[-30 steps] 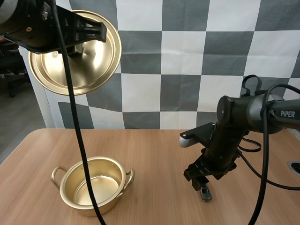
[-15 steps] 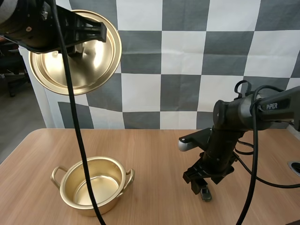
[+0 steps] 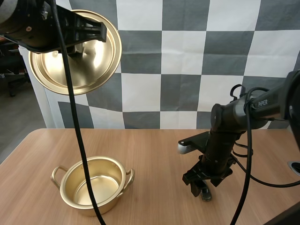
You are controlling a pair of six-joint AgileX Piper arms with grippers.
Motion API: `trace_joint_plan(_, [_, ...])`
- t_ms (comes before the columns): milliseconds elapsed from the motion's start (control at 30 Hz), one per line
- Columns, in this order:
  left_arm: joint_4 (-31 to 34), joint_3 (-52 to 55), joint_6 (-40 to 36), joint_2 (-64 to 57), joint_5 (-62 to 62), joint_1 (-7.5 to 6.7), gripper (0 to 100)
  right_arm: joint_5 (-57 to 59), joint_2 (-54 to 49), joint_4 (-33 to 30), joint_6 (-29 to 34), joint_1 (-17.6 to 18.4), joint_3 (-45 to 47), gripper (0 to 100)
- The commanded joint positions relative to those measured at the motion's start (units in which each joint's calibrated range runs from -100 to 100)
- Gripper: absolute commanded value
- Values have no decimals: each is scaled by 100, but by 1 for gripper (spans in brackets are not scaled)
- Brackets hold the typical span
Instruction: Open the pot, put the car inside, and close it
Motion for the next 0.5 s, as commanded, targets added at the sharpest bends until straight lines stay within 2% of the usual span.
trace_joint_plan(0, [4,-1,12,1,0,3,0,11,74,-2,6,-3,3,100])
trace_joint_plan(467, [4,-1,12,1,0,3,0,-554,482,-10,-23,-3,3,100])
